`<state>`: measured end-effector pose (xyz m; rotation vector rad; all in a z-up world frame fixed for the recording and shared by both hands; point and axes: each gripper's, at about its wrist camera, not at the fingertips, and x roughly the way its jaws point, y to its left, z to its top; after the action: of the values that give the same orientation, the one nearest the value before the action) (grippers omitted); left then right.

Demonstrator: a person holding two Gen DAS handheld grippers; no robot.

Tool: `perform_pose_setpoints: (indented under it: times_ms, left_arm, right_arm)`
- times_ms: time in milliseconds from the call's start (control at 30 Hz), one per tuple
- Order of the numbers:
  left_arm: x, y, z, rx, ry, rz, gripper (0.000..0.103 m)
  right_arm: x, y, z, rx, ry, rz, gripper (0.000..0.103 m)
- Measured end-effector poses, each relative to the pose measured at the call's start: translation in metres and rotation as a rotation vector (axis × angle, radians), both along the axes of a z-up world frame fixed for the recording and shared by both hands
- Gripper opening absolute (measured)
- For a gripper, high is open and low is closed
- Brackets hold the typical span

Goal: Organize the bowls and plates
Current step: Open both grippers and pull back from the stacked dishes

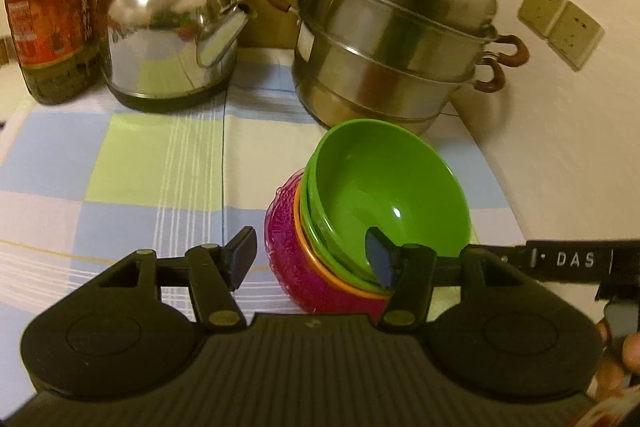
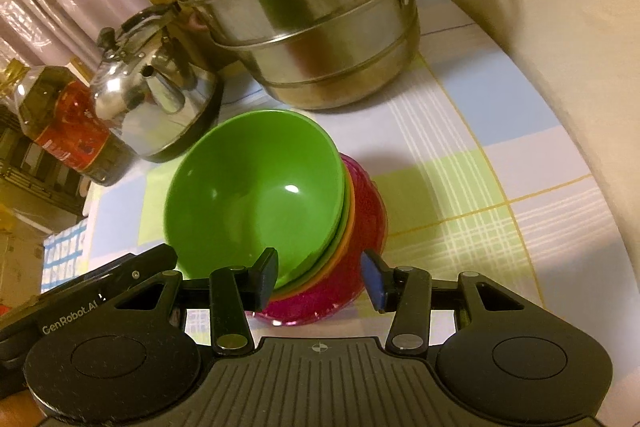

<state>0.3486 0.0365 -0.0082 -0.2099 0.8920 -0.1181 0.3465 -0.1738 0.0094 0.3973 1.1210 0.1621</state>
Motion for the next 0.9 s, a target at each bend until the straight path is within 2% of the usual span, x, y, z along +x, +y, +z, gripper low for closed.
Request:
perform_pose_setpoints:
  times_ms: [200, 433, 500, 567, 900]
  left_arm:
    - [-0.026, 0.001, 0.015, 0.023, -0.024, 0.004, 0.056]
    - [-0.062, 0.002, 0.027, 0.04, -0.06, -0.006, 0.056]
    - [-0.072, 0.0, 0.029, 0.057, -0.068, -0.009, 0.061]
    - [-0.084, -0.001, 0.031, 0.068, -0.08, -0.013, 0.071]
    - [-0.145, -0.008, 0.041, 0.07, -0.119, 0.008, 0.071]
  right_arm:
    - [-0.022, 0.0, 0.01, -0.014, -0.032, 0.02, 0.046]
    - [-0.063, 0.015, 0.024, -0.08, -0.155, 0.144, 0.048]
    - [-0.076, 0.015, 0.026, -0.076, -0.176, 0.144, 0.051]
    - [-0.088, 0.015, 0.029, -0.068, -0.202, 0.134, 0.057]
    - [-0.153, 0.009, 0.045, -0.083, -0.287, 0.074, 0.06]
